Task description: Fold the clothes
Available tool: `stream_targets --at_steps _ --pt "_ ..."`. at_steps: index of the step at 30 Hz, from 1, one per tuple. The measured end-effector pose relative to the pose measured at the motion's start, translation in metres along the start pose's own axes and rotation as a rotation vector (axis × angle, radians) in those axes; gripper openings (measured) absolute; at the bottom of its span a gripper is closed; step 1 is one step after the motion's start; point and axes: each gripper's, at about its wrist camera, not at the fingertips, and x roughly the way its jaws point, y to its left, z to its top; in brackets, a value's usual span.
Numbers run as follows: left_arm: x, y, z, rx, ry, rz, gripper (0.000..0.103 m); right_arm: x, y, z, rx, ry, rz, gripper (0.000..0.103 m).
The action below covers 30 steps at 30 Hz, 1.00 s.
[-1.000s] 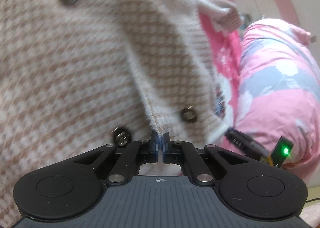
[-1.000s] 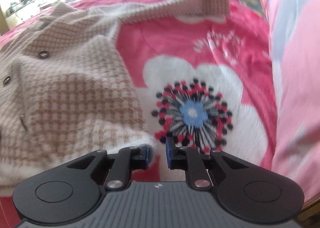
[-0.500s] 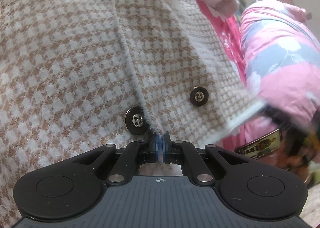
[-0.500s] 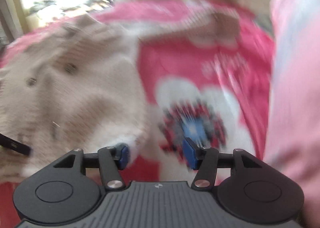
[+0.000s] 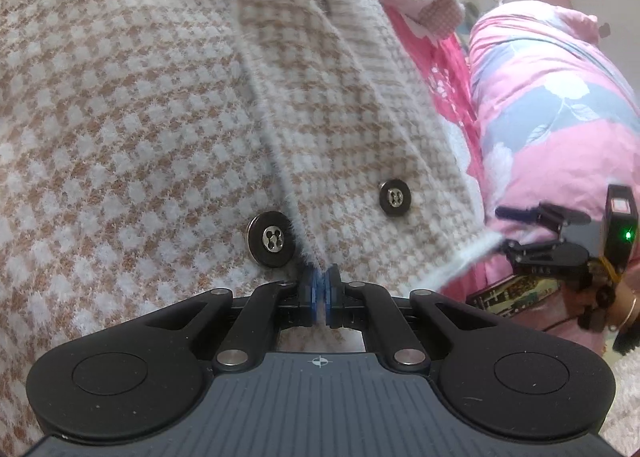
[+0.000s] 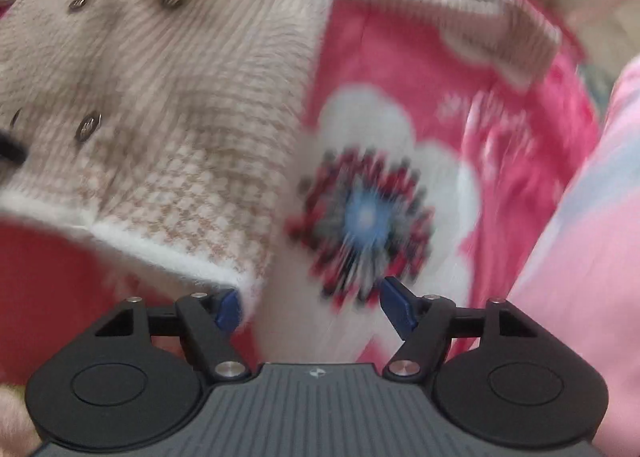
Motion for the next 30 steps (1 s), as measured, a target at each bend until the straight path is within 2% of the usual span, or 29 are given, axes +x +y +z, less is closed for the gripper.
stream_targets --at_steps 5,13,14,16,19,21,24,25,27,30 --pt "0.0 0.008 0.0 -0.015 0.008 -0.032 0.002 -0.034 -0.015 0.001 0.121 -0.06 0.097 0.075" --pt "0.001 0.015 -0.003 -0.019 0.003 -0.06 0.004 -0.052 -0.018 0.085 0.11 -0.268 0.077 0.075" --pt "0.002 0.015 -0.002 -0.02 0.002 -0.061 0.004 -0.054 -0.015 0.101 0.099 -0.312 0.083 0.075" --pt "0.002 0.014 -0.002 -0.02 0.001 -0.06 0.004 -0.047 0.011 0.164 0.024 -0.456 0.14 0.075" --pt "0.001 0.012 -0.004 -0.012 -0.011 -0.051 0.004 -0.015 0.066 0.262 -0.115 -0.573 0.175 0.075" --pt "0.001 0.01 -0.006 -0.01 -0.023 -0.043 0.003 0.016 0.104 0.316 -0.207 -0.608 0.155 0.074" --pt "0.001 0.006 -0.01 0.005 -0.041 -0.031 0.003 0.063 0.149 0.372 -0.314 -0.599 0.059 0.066" --pt "0.001 0.005 -0.011 0.016 -0.044 -0.028 0.003 0.075 0.159 0.386 -0.334 -0.595 0.038 0.065" --pt "0.0 0.003 -0.012 0.041 -0.048 -0.025 0.002 0.086 0.159 0.393 -0.319 -0.585 0.036 0.061" --pt "0.001 -0.001 -0.011 0.079 -0.045 -0.022 0.002 0.102 0.158 0.404 -0.297 -0.569 0.033 0.061"
